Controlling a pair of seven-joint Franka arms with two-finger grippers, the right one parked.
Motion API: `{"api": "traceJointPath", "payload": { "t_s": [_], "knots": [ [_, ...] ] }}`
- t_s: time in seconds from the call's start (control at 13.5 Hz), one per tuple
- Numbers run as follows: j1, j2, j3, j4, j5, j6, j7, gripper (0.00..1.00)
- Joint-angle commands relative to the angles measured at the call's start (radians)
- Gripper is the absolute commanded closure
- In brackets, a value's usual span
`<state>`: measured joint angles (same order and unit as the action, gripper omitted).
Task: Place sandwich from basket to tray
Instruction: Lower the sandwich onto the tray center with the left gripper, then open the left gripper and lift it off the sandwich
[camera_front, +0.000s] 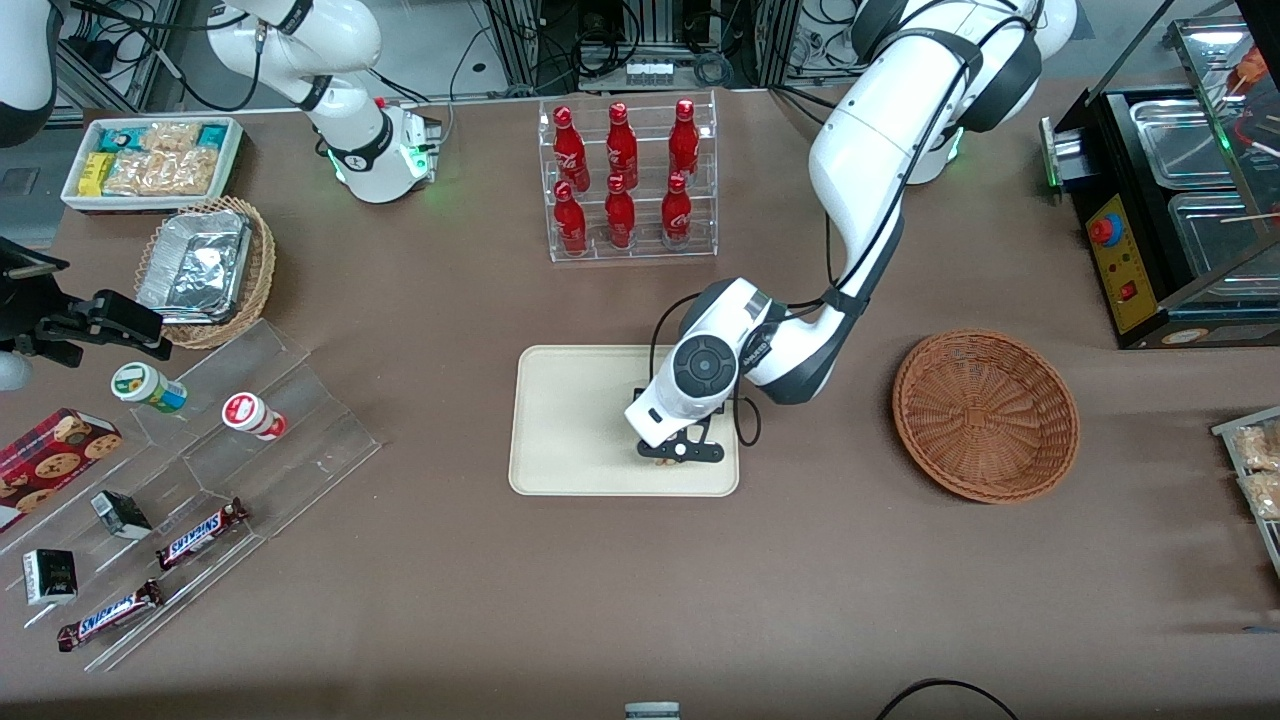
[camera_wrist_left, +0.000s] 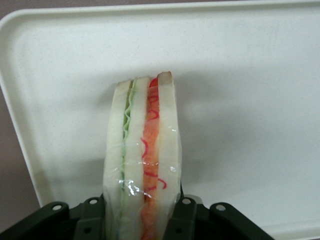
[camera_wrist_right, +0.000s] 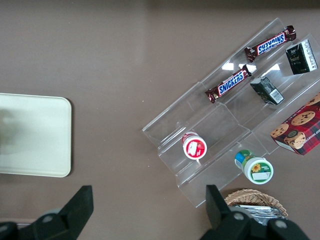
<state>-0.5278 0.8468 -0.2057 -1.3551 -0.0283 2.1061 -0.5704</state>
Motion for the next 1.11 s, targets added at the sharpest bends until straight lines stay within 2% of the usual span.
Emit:
{"api": "traceJointPath", "payload": {
  "t_s": [0.0,0.44,0.52,0.59,0.67,0.89,0.96,1.04],
  "knots": [
    [-0.006,0.011,0.011,0.039,0.002,-0.057,0.010,0.56],
    [-0.006,0.012,0.011,0.034,0.033,-0.049,0.010,0.53],
    [-0.006,0.012,0.011,0.033,0.033,-0.047,0.009,0.46],
    [-0.008,0.012,0.011,0.033,0.034,-0.049,0.007,0.32],
    [-0.006,0.009,0.012,0.033,0.034,-0.049,0.004,0.23],
    [0.008,-0.026,0.014,0.036,0.033,-0.061,-0.002,0.09],
    [0.018,-0.057,0.015,0.034,0.033,-0.079,-0.026,0.00],
    [0.046,-0.084,0.015,0.034,0.037,-0.110,-0.060,0.00]
  ]
}}
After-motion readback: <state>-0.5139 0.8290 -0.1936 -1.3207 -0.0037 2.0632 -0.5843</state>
